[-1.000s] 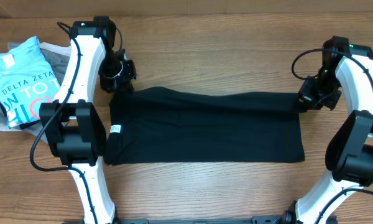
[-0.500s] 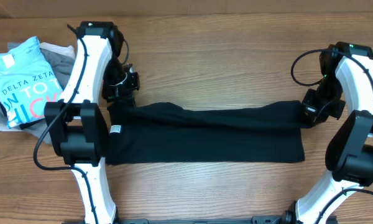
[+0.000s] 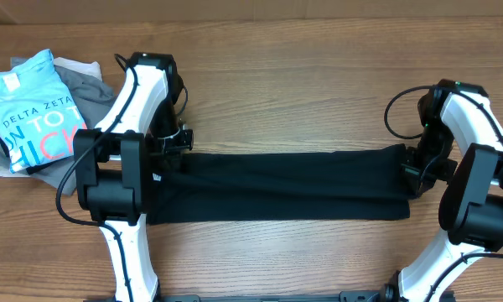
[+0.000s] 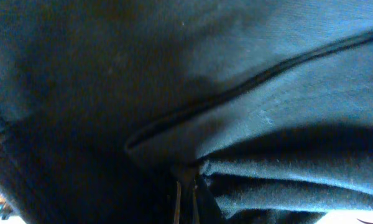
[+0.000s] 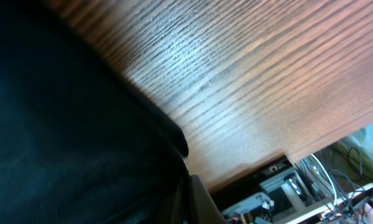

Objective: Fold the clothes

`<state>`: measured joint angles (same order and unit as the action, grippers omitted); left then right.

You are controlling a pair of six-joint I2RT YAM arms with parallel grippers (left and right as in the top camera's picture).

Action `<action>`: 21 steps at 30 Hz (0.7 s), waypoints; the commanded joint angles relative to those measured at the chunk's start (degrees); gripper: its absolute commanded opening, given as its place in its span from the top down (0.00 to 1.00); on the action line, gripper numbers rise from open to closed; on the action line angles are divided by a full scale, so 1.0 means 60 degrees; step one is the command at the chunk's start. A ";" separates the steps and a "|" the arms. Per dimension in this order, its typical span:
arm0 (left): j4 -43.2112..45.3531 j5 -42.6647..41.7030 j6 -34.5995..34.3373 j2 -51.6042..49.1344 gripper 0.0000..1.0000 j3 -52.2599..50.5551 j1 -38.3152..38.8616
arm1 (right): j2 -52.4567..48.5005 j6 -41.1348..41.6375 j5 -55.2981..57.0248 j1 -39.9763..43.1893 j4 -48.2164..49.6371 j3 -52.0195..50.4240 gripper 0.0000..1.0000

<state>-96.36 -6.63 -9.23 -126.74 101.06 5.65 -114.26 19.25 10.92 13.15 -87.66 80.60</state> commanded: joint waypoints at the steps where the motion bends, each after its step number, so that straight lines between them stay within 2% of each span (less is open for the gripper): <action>1: 0.0295 0.0401 -0.0109 0.0306 0.96 -0.0776 0.0029 | 0.0328 0.0382 0.0353 0.0084 0.0106 -0.0412 0.96; 3: 0.0499 0.0393 -0.0113 0.0306 0.94 -0.0984 0.0029 | 0.0328 0.0379 0.0324 0.0084 0.0211 -0.0532 0.95; 5: 0.0583 0.0390 -0.0186 0.0306 0.87 -0.1053 0.0036 | 0.0328 0.0375 0.0215 0.0080 0.0306 -0.0561 0.84; 6: 0.0579 0.0375 -0.0182 0.0306 0.78 -0.1049 0.0066 | 0.0328 0.0375 0.0171 0.0080 0.0346 -0.0561 0.72; 10: 0.0579 0.0368 -0.0178 0.0310 0.63 -0.1045 0.0204 | 0.0328 0.0372 0.0131 0.0084 0.0412 -0.0557 0.71; 13: 0.0903 0.0364 -0.0226 0.0590 0.62 -0.1038 0.0208 | 0.0353 0.0193 -0.0532 0.0153 0.0769 -0.0539 0.72; 18: 0.1887 0.0310 -0.0535 0.2335 0.61 -0.0641 0.0208 | 0.1024 -0.0947 -0.2251 0.0889 0.1727 -0.0539 0.72; 19: 0.2142 0.0255 -0.0532 0.2892 0.59 -0.0605 0.0208 | 0.1443 -0.1330 -0.2827 0.1402 0.2076 -0.0539 0.68; 21: 0.2463 -0.0018 -0.0528 0.3661 0.39 -0.0605 0.0208 | 0.1909 -0.2044 -0.3898 0.2095 0.2331 -0.0539 0.62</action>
<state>-82.98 -5.17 -11.66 -113.32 95.39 6.42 -108.97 13.82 -2.35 20.34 -74.81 77.10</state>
